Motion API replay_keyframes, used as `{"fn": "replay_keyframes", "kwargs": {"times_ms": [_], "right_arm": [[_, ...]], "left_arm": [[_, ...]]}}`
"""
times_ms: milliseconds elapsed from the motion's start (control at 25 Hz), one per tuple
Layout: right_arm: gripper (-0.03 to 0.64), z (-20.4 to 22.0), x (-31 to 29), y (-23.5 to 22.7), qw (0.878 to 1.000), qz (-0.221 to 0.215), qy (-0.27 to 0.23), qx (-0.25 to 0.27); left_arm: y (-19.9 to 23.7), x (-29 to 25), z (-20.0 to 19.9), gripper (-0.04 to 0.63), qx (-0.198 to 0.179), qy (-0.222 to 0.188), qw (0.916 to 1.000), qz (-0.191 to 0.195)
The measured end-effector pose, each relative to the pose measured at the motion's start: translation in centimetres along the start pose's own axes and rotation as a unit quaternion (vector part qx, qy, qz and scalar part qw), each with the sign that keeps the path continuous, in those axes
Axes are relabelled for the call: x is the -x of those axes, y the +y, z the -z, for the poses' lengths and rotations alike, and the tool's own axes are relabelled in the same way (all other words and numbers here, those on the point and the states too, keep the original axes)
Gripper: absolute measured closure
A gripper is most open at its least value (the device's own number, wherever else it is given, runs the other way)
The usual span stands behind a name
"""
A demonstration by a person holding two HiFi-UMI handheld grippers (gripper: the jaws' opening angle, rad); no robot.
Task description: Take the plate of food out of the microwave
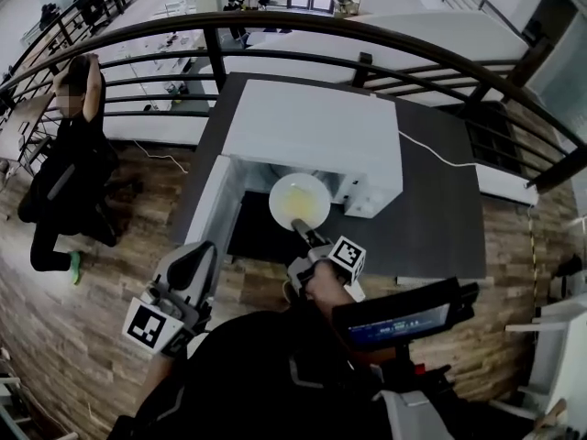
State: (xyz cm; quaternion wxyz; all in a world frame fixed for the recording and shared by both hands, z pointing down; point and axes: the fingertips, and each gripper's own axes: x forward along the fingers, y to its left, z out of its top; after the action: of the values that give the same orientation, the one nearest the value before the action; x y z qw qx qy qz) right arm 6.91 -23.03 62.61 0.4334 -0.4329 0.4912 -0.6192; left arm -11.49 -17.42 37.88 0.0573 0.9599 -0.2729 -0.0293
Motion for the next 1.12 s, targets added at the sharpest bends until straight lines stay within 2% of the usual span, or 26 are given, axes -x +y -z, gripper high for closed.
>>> {"fn": "replay_keyframes", "kwargs": {"times_ms": [320,440,560,840,1120], "right_arm": [[0.601,3.7,2.6,1.6,1.000,-0.014,-0.007,0.003],[0.600,5.8,3.7,1.9,1.000,-0.018,-0.011,0.005],[0.601,5.8,4.4,2.3,1.000,-0.022,-0.018,0.009],[0.600,5.6,7.3,3.5,0.999,-0.028,-0.035,0.016],[0.600,5.0,10.4,4.5,0.999,-0.036,-0.030,0.018]], "left_arm": [[-0.1,2.8,0.2,0.591,0.014,0.001,0.9996,0.025],[0.2,4.7,0.3,0.591,0.000,0.003,0.9996,0.028],[0.2,4.6,0.9,0.591,-0.026,0.008,0.9991,0.031],[-1.2,3.7,2.8,0.591,-0.003,0.009,0.9972,0.074],[-3.8,2.5,2.4,0.591,-0.009,0.009,0.9961,0.088]]}}
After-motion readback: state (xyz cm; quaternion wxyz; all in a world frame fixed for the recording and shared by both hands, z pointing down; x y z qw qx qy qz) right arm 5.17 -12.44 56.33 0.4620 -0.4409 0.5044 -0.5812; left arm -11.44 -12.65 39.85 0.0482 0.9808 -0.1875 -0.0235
